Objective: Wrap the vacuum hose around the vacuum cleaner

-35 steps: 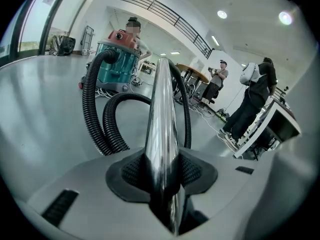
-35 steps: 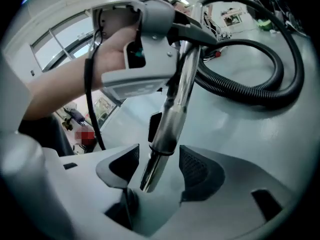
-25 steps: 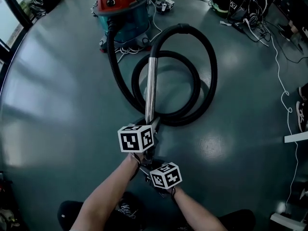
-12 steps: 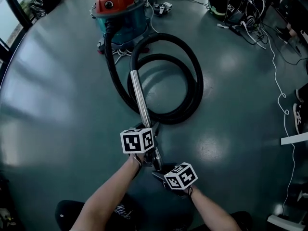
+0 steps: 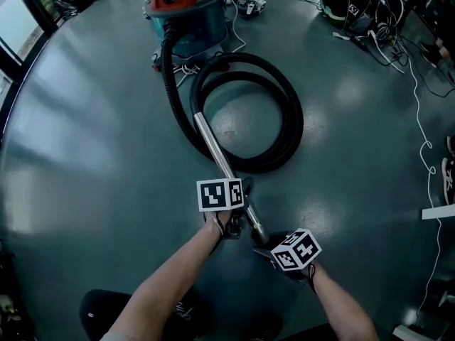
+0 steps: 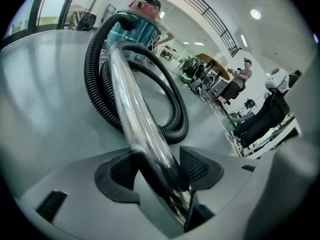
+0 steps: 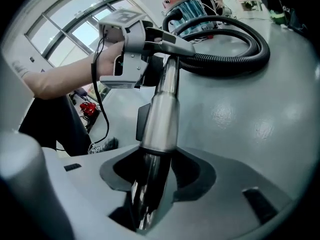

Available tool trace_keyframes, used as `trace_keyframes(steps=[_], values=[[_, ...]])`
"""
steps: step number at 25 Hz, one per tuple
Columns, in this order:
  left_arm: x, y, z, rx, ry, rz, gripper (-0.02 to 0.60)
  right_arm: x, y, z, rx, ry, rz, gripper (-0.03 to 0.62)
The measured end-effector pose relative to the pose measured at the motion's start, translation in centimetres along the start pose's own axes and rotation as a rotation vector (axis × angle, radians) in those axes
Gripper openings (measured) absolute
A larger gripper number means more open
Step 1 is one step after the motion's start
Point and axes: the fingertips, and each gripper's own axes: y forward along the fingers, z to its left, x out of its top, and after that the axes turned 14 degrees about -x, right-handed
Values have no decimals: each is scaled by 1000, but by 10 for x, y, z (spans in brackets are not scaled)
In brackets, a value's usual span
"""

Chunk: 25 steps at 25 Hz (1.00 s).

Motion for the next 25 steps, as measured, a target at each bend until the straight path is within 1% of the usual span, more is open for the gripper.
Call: trace_keyframes(steps=[4,7,10,16,18,22,24,25], values=[[-10,10,10,39,8,44,273,-8,4,-14,-2,-34,34,173],[-14,16,14,51,31,72,295,-13,8,-25,-6,-63,57,173],[-11,21,15,52,57,79,313,-11,10,-38,-20,-92,67,173],[-6,31,11,27,67,118,344,-7,5,-65,-95,-170,74,173],[-5,33,10,18,77,129,360,-5,3,-74,-115,-185,72,173],[-4,34,6,-12,87,159,374,-3,-4,-85,-142,-208,68,173],[-5,32,4,-30,119,195,380,-4,-9,-95,-171,-224,70,173],[-5,30,4,-32,152,213,380,-4,-12,-101,-190,-233,71,173]])
